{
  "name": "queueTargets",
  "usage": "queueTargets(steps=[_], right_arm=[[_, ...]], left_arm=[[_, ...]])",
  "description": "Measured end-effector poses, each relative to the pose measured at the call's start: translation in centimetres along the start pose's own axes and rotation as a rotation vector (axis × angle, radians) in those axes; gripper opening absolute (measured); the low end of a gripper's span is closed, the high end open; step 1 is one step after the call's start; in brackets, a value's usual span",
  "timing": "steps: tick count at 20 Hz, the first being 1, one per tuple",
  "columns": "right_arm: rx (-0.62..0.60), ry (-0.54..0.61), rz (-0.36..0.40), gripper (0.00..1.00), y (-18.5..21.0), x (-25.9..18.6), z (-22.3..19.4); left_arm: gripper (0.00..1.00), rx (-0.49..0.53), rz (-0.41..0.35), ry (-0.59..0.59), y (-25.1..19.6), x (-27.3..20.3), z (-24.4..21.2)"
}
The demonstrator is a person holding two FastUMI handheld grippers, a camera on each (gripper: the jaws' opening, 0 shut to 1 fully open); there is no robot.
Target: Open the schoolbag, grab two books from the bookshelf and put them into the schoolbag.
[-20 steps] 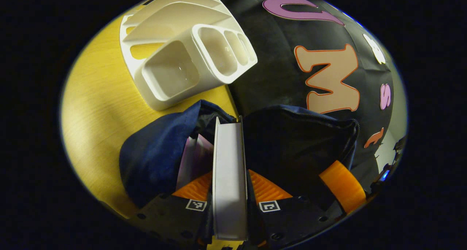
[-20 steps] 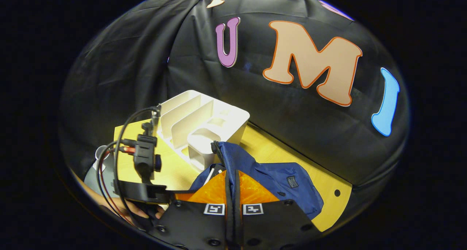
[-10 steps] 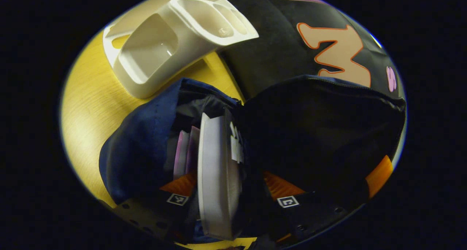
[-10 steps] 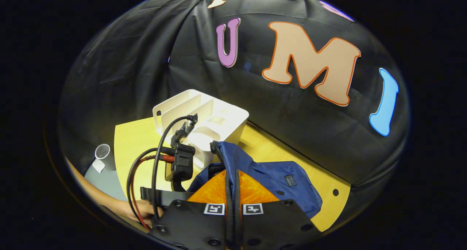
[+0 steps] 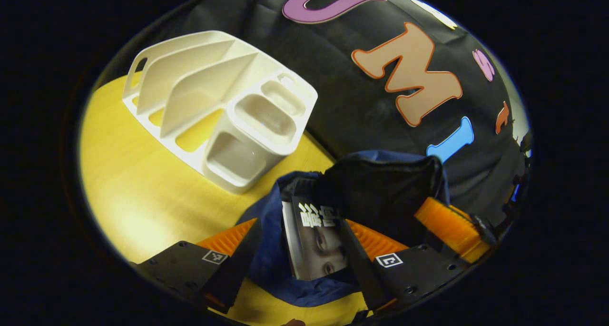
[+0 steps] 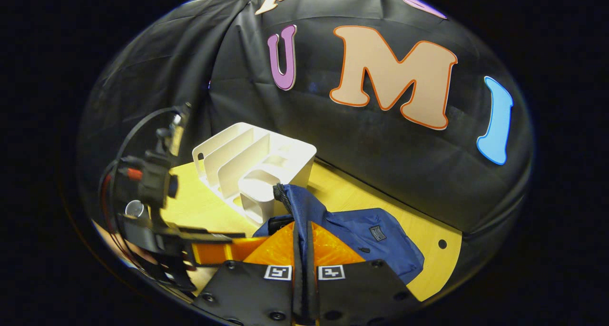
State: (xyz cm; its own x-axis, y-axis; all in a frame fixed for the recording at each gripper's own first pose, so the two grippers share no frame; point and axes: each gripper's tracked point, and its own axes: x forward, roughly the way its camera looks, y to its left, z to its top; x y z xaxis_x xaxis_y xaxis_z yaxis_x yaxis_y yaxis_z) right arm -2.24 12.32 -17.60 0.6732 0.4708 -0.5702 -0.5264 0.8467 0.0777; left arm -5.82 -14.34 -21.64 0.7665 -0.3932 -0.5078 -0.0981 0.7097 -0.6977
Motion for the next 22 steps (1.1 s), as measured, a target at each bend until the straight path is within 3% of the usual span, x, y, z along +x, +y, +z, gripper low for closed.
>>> queueTargets(steps=[2,3,4,5,8,13,16,22], right_arm=[[0.018,-0.011,0.028,0.13,1.1,-0.2,0.4],[0.027,-0.03,0.042,0.22,1.8,-0.6,1.0],[0.029,-0.06,0.049,0.37,2.2,-0.7,1.8],[0.031,-0.091,0.051,0.52,2.6,-0.9,2.7],[0.078,-0.199,0.014,0.98,2.7,-1.9,5.3],[0.272,-0.336,-0.169,1.0,-0.3,-3.4,8.0],[0.322,-0.379,-0.36,0.98,-4.3,-5.0,8.0],[0.357,-0.474,-0.483,0.96,-5.9,-7.7,10.0]], left_arm=[[0.96,0.078,0.017,-0.057,0.6,-1.9,3.2],[0.96,0.129,0.031,-0.088,0.8,-2.5,4.9],[0.92,0.181,0.039,-0.101,0.9,-3.3,6.0],[0.96,0.241,0.047,-0.121,0.8,-4.0,7.3],[0.96,0.393,0.056,-0.172,0.2,-4.9,10.6],[0.95,0.615,0.069,-0.329,-1.5,-6.4,16.2],[0.95,0.678,0.067,-0.424,-3.5,-7.5,20.2],[0.95,0.741,-0.013,-0.546,-7.7,-9.2,23.8]])
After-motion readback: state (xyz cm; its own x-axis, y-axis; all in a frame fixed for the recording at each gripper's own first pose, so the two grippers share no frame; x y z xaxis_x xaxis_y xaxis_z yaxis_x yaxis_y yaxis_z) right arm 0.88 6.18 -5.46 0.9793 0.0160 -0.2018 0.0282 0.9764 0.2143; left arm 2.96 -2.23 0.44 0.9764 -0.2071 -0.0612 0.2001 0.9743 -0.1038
